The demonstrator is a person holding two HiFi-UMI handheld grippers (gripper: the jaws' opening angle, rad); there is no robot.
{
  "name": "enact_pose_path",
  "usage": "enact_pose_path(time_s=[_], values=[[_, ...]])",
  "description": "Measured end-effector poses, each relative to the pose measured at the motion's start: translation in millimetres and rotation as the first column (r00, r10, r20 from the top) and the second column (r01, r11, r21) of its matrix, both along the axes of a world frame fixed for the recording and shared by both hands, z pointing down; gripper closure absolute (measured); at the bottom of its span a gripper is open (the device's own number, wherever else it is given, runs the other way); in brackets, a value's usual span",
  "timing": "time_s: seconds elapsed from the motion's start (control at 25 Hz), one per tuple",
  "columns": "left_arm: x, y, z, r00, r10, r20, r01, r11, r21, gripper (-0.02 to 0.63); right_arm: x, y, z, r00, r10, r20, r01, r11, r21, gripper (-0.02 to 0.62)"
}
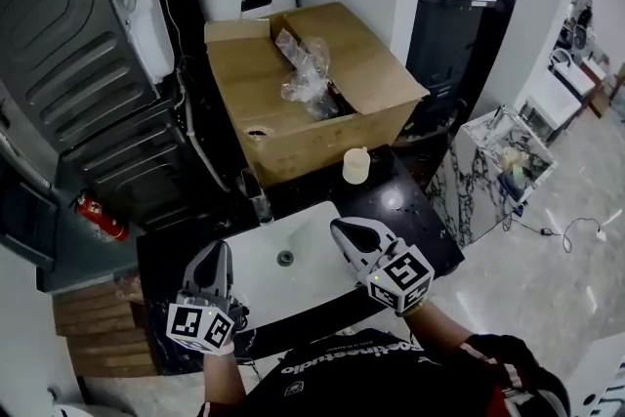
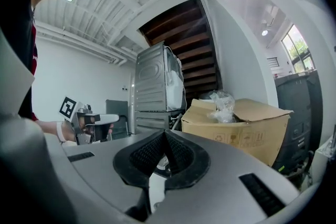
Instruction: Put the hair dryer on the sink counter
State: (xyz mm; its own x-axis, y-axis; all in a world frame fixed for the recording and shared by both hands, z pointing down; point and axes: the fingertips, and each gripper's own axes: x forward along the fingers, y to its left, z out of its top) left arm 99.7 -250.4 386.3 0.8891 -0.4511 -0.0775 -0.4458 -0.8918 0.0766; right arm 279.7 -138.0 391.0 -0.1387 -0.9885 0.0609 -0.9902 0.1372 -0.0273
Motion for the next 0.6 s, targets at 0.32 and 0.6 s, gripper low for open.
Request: enact_pose_path(time_s=[0.32, 0.6], values=[[-5.2, -2.4, 0.3, 0.999, -0.031, 0.017, 0.031, 0.999, -0.006, 0.591, 0.0, -7.7, 0.2, 1.000, -0.009, -0.012, 0.009, 1.000, 0.007, 0.558], [-10.2, -6.0, 0.8, 0.999, -0.044, 0.015, 0.044, 0.999, -0.018, 0.591, -2.8, -11.2, 0.0, 1.000, -0.017, -0.001, 0.017, 1.000, 0.011, 0.558]])
